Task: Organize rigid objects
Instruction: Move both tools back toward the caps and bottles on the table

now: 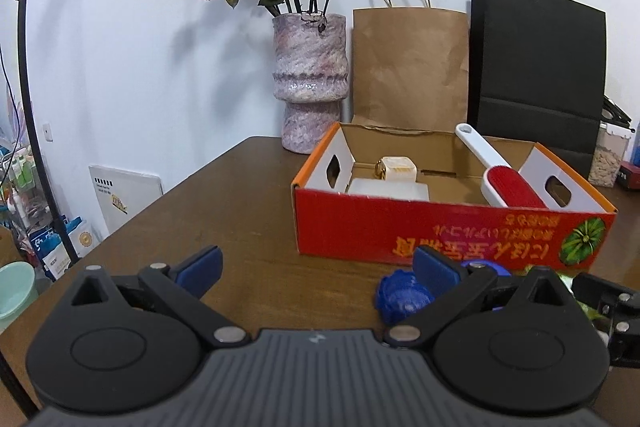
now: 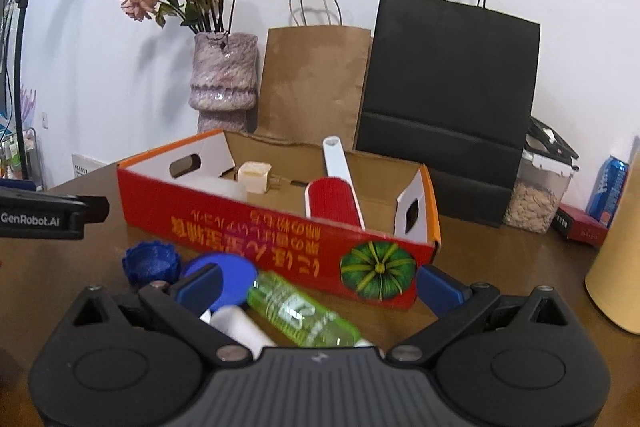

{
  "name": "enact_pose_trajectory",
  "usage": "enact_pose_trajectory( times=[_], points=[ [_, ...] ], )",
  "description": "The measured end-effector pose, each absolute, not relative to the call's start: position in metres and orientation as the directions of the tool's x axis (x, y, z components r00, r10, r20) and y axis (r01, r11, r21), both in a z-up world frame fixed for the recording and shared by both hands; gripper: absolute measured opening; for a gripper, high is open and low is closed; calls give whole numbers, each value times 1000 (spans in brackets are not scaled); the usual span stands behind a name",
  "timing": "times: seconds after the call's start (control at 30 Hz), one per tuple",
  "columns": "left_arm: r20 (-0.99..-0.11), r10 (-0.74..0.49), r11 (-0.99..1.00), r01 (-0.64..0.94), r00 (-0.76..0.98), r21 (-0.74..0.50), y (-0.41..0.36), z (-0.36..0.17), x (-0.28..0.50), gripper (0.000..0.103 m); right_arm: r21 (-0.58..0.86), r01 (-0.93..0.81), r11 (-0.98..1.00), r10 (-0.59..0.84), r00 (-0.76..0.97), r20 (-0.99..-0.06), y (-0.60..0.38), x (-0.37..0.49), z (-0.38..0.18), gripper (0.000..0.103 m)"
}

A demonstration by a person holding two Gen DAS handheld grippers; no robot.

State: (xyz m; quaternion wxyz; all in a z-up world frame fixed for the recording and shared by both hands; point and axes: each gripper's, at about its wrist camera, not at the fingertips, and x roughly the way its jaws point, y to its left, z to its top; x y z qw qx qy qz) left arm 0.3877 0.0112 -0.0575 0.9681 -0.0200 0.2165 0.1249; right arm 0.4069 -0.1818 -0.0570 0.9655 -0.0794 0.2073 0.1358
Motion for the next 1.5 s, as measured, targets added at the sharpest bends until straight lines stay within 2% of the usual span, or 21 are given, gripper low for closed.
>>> enact_pose_trajectory(
  times=[1.03, 1.5],
  points=[
    [-443, 142, 987, -159, 885, -1, -42, -69, 348, 103, -41, -304, 952, 241, 825, -511, -237, 356, -74, 103],
    [-545, 57, 998, -44, 836, 36, -85, -88, 364, 103, -54, -244, 968, 172, 807, -565, -250, 364, -82, 103]
  ],
)
